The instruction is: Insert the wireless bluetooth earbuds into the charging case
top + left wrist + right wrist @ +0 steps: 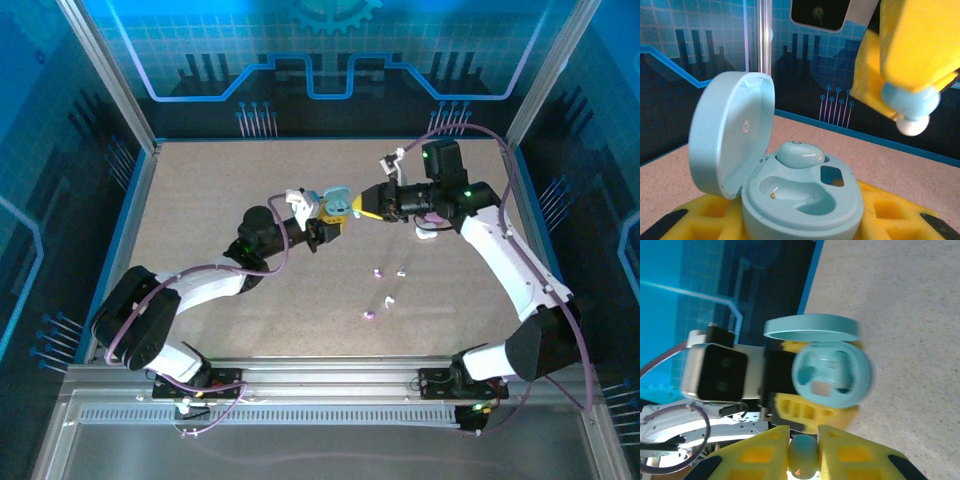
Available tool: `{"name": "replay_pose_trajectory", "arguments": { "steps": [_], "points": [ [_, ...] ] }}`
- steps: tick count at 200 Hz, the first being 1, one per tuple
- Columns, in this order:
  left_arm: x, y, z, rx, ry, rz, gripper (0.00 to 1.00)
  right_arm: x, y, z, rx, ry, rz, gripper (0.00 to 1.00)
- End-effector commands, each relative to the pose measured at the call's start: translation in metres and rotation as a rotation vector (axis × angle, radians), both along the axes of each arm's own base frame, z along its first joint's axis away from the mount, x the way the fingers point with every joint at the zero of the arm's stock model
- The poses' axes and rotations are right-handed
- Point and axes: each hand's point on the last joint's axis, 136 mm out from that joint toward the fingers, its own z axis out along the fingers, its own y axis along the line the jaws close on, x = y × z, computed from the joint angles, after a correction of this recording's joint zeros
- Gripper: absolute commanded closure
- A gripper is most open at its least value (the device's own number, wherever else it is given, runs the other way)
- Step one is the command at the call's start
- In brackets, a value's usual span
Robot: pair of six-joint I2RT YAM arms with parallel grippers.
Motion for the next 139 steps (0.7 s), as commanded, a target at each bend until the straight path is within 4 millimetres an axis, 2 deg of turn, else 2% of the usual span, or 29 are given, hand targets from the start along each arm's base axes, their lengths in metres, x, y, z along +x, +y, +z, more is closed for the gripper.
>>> {"name": "replay_pose_trajectory", "arguments": {
  "steps": [1,44,139],
  "points": [
    [-0.001,-0.002,0.009,-0.012,-0.072,0.021,0.68,-0.003,0.017,0.024,0.019,-0.066,0.018,0.78],
    [-0.006,-0.008,0.013,-0.024,-0.094,0.011,0.67,0.0,0.03,0.022,-0.012,-0.087,0.007,0.78],
    [-0.01,-0.013,0.018,-0.048,-0.105,-0.004,0.67,0.012,0.034,0.013,-0.101,-0.126,-0.071,0.78]
  ]
}}
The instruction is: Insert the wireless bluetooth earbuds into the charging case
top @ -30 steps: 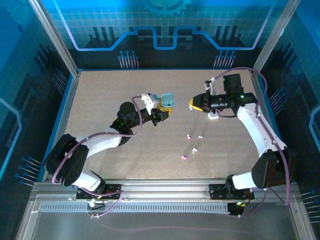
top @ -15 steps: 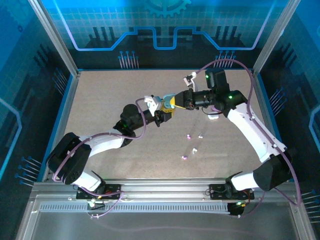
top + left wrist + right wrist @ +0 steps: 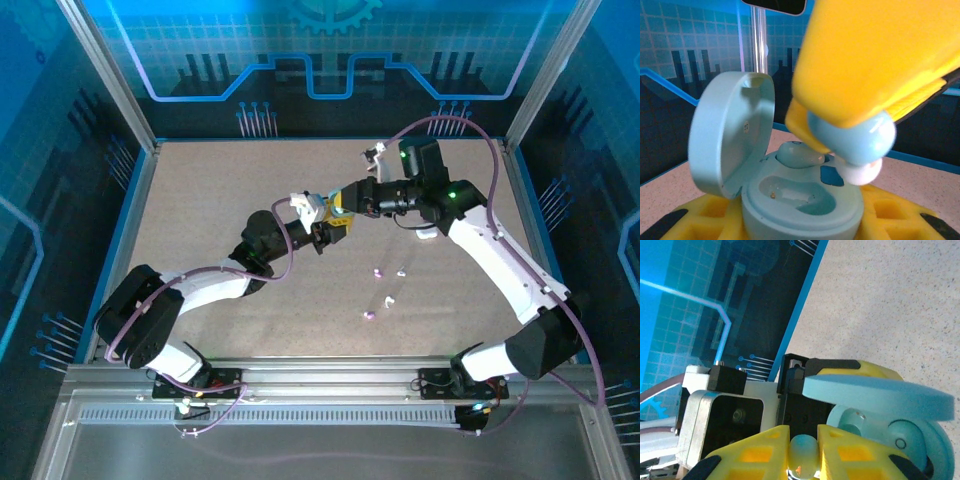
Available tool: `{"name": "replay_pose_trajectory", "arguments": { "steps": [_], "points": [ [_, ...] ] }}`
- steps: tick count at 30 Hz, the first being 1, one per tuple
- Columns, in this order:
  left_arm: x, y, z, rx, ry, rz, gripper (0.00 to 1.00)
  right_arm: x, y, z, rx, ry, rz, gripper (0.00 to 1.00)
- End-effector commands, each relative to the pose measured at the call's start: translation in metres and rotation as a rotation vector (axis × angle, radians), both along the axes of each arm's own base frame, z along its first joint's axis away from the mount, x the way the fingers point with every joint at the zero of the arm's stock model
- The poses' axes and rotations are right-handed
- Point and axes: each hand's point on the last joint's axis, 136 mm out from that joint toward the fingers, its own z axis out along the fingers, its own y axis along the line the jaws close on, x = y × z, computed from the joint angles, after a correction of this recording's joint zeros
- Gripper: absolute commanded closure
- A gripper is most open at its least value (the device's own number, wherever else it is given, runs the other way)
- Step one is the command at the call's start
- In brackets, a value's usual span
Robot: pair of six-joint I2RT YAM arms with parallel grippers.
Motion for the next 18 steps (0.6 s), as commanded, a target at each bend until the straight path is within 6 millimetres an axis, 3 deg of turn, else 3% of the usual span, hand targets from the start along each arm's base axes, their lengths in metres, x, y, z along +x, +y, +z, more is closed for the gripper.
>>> {"name": "replay_pose_trajectory", "arguments": {
  "steps": [1,18],
  "points": [
    [-0.0027,-0.0016,0.006,-0.022,-0.04,0.0,0.67,0.0071,0.0036,0.0046,-0.015,-0.026,-0.023,0.78],
    [-0.002,-0.0031,0.0093,-0.045,-0.041,-0.004,0.67,0.0094,0.0074,-0.0035,-0.074,-0.039,-0.034,0.77]
  ]
}}
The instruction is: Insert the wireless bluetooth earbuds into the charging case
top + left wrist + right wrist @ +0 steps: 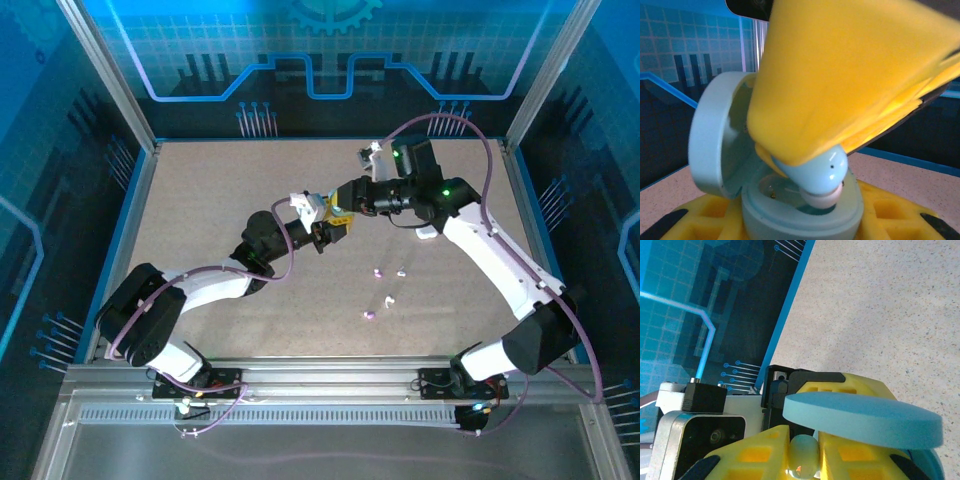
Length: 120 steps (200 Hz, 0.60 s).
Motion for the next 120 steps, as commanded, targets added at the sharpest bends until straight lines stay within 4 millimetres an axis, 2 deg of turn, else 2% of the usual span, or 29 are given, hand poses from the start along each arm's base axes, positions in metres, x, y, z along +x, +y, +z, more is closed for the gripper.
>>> {"name": "replay_pose_trajectory", "arguments": {
  "steps": [1,74,120],
  "points": [
    [-0.003,-0.002,0.009,-0.035,-0.03,-0.008,0.67,0.001,0.002,0.004,-0.028,-0.028,-0.005,0.77],
    [-0.003,-0.002,0.013,-0.045,-0.038,-0.003,0.67,-0.002,0.001,-0.009,-0.138,-0.038,-0.006,0.74],
    [-0.003,-0.001,0.014,-0.043,-0.042,0.0,0.67,-0.001,-0.003,-0.007,-0.165,-0.05,-0.024,0.73]
  ]
}}
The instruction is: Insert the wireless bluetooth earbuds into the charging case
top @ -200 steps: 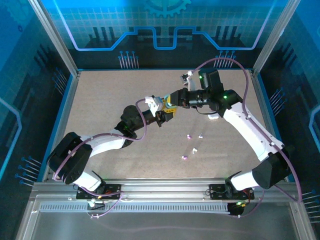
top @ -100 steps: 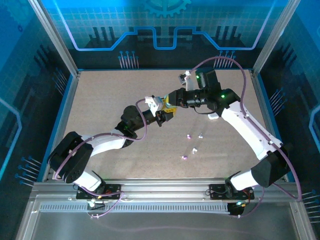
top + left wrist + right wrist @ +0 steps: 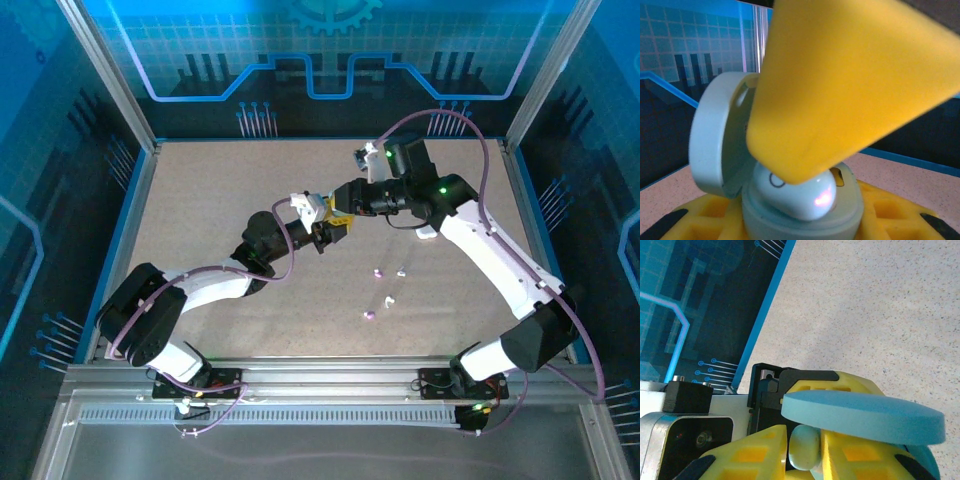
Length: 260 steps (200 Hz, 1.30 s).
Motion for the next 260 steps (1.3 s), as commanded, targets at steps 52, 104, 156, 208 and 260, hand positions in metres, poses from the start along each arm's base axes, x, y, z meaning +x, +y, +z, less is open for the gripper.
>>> {"name": "replay_pose_trajectory", "arguments": {
  "steps": [52,104,156,208,260],
  "points": [
    [-0.003,0.0,0.013,-0.035,-0.041,0.001,0.67,-0.002,-0.004,0.005,-0.051,-0.016,-0.021,0.7],
    [-0.002,0.001,0.009,-0.022,-0.04,0.011,0.67,-0.011,-0.006,0.031,-0.001,-0.07,-0.008,0.66],
    [-0.003,0.002,0.009,-0.014,-0.043,0.014,0.67,-0.026,-0.019,0.069,0.04,-0.227,0.003,0.58],
    [-0.012,-0.001,0.012,-0.008,-0.066,-0.031,0.67,-0.012,-0.056,0.075,-0.017,-0.324,-0.16,0.53],
    [-0.025,-0.005,0.021,-0.011,-0.078,-0.107,0.67,0.014,-0.073,0.057,-0.033,-0.183,-0.215,0.45]
  ]
}}
